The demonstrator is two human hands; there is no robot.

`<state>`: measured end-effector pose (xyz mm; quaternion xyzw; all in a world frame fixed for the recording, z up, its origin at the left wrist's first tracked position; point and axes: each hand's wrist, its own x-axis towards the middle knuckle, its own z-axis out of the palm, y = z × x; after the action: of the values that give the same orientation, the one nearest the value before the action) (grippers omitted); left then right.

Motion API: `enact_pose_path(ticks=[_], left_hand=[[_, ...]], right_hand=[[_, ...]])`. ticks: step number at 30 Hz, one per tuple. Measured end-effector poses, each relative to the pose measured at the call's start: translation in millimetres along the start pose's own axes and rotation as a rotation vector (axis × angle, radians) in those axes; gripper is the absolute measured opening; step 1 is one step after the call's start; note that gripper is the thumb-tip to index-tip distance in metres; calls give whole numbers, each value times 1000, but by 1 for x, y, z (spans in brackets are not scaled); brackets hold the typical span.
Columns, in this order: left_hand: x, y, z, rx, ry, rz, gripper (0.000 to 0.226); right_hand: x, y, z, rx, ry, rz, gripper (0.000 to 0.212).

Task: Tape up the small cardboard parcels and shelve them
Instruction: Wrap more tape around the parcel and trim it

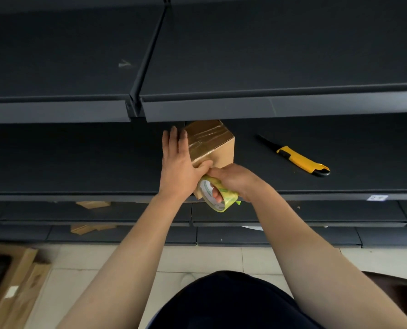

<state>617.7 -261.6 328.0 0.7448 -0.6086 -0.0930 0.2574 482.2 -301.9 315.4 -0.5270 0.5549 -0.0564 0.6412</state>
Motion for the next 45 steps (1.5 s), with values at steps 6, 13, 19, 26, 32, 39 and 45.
enact_pose_path(ticks=[6, 13, 19, 26, 32, 39, 45], left_hand=[[-30, -5, 11, -352, 341, -314, 73], [-41, 8, 26, -978, -102, -898, 33], [-27, 18, 22, -1166, -21, -1000, 21], [-22, 19, 24, -1205, 57, -1017, 15], [-23, 23, 27, -1161, 112, -910, 32], [-17, 13, 27, -923, 63, -882, 37], [-17, 15, 31, -921, 158, -839, 20]], right_hand=[[2, -4, 7, 165, 15, 26, 41], [2, -8, 11, 14, 80, -35, 38], [-5, -17, 3, -452, 475, -312, 45], [-5, -26, 11, -581, 671, -656, 41], [10, -20, 13, -562, 744, -723, 35], [16, -19, 10, -546, 747, -782, 31], [5, -5, -6, -392, 782, -999, 23]])
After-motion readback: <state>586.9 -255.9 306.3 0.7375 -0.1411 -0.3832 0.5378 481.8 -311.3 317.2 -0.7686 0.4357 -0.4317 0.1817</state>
